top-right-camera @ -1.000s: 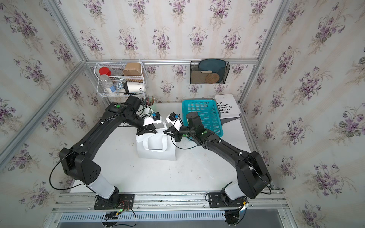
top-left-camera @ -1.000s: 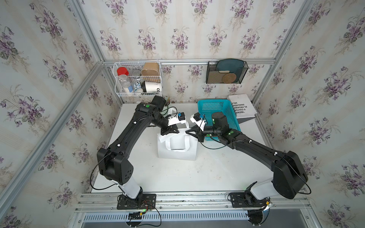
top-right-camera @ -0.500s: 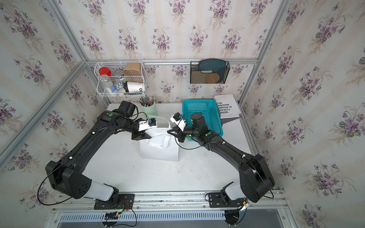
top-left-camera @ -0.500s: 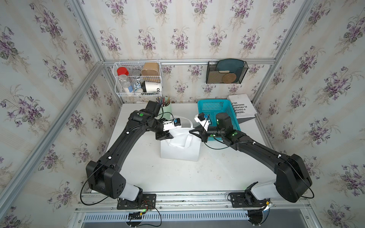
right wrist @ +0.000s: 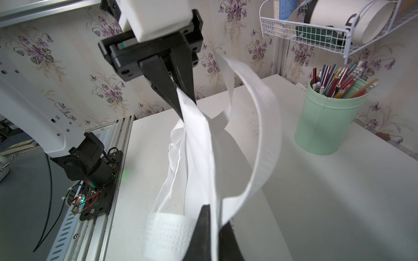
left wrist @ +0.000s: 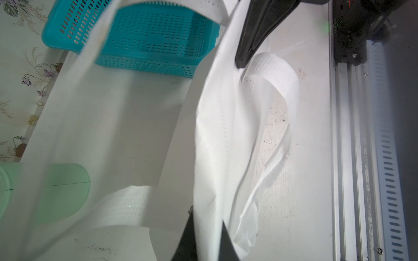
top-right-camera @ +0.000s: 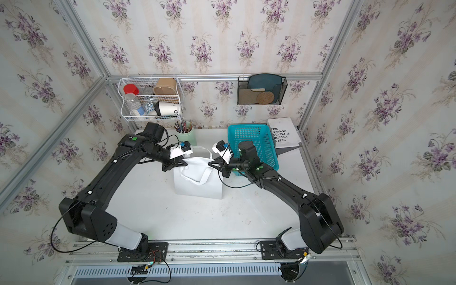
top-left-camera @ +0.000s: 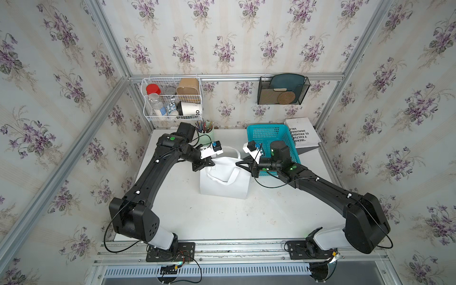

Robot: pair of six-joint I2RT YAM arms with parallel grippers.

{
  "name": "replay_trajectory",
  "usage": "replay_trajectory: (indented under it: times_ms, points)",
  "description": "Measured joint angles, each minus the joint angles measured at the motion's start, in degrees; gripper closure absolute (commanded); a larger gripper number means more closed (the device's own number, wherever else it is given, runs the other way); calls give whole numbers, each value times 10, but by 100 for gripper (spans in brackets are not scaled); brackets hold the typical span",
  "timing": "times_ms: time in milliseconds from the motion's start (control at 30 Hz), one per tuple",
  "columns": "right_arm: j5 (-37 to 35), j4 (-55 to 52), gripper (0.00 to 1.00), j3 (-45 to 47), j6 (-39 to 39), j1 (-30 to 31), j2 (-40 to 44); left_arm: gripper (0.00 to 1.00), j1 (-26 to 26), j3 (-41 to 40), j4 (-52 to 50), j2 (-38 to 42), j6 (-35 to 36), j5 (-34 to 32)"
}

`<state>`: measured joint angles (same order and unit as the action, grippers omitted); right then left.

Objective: Place the ice pack in the delivery bag
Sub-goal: Seal the delivery bag at the center of the board.

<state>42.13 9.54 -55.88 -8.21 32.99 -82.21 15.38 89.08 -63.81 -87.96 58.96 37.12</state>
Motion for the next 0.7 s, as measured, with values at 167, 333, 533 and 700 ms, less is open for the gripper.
replay_trajectory:
  times_ms: [167, 333, 533, 700]
  points:
    - [-3, -4, 100, 0, 0, -1, -4, 37, -4, 0, 5, 12, -23, 47]
    - [0, -3, 100, 0, 6, -2, -6, 41, 11, -8, 57, 3, -68, 82]
    - [1, -1, 100, 2, 7, -2, -4, 85, 26, 14, 86, -35, -92, 76]
    - [-4, 9, 100, 11, 6, -1, 5, 100, 26, 34, 71, -53, -90, 77]
